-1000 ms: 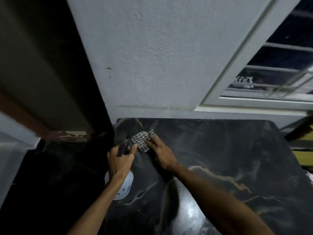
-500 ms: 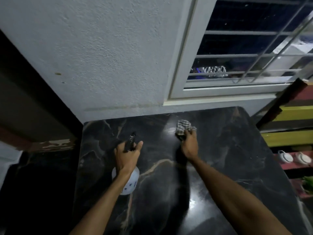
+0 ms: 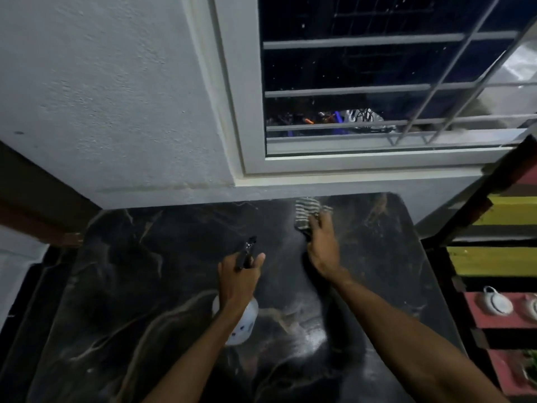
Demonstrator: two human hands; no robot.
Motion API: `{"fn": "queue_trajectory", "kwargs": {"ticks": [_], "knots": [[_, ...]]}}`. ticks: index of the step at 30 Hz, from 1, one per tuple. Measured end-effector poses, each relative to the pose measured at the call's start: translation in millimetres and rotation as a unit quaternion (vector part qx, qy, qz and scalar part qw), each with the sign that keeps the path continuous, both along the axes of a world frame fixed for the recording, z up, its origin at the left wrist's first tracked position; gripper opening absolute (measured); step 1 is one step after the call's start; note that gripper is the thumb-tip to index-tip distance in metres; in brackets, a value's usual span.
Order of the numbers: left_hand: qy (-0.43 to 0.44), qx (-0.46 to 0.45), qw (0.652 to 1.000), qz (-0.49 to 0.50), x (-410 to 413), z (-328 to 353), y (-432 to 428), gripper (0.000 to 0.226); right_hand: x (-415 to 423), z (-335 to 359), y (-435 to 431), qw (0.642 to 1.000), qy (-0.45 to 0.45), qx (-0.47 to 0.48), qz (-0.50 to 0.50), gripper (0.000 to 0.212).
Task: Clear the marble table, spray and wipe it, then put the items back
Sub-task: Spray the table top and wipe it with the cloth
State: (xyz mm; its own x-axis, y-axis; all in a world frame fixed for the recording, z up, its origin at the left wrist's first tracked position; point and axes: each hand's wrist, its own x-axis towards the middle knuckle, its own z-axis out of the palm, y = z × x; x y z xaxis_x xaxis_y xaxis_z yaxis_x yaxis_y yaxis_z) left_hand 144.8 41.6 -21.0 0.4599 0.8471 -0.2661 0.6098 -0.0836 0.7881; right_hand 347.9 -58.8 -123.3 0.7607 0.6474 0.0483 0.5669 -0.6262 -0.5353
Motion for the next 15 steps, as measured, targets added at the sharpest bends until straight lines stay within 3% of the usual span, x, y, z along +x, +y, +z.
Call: {"fn": "queue_trajectory", "kwargs": {"ticks": [2, 5, 9, 10, 11, 13, 15], "knots": [[-0.003, 0.005, 1.000, 0.030, 1.1, 0.2, -3.1, 0.042, -1.2, 7.5, 36.8, 0.996, 0.019, 0.001, 0.083, 0.066], [-0.012, 0.026, 0.996, 0.079, 5.5, 1.4, 0.5, 0.037, -7.2, 23.6, 84.5, 0.996, 0.071, 0.000, 0.051, 0.065], [-0.016, 0.058, 0.995, 0.083, 14.0, 9.2, 3.0, 0.038, -41.0, 19.9, 68.2, 0.949, 0.031, 0.021, 0.312, 0.049], [-0.021, 0.057, 0.995, 0.076, 19.3, 9.2, 1.4, 0.036, -24.4, 15.6, 51.2, 0.950, 0.014, 0.036, 0.311, 0.054], [-0.027, 0.055, 0.995, 0.072, 23.8, 10.0, -0.6, 0.035, 0.3, 12.2, 37.2, 0.964, 0.007, 0.045, 0.263, 0.061], [-0.035, 0.049, 0.996, 0.070, 36.7, 9.3, -6.0, 0.035, 61.5, 5.3, 6.2, 0.996, 0.018, 0.052, 0.070, 0.060], [-0.034, 0.045, 0.996, 0.061, 50.4, 7.6, -10.9, 0.032, 94.9, 7.8, -18.6, 0.994, 0.050, 0.051, -0.078, 0.050]]}}
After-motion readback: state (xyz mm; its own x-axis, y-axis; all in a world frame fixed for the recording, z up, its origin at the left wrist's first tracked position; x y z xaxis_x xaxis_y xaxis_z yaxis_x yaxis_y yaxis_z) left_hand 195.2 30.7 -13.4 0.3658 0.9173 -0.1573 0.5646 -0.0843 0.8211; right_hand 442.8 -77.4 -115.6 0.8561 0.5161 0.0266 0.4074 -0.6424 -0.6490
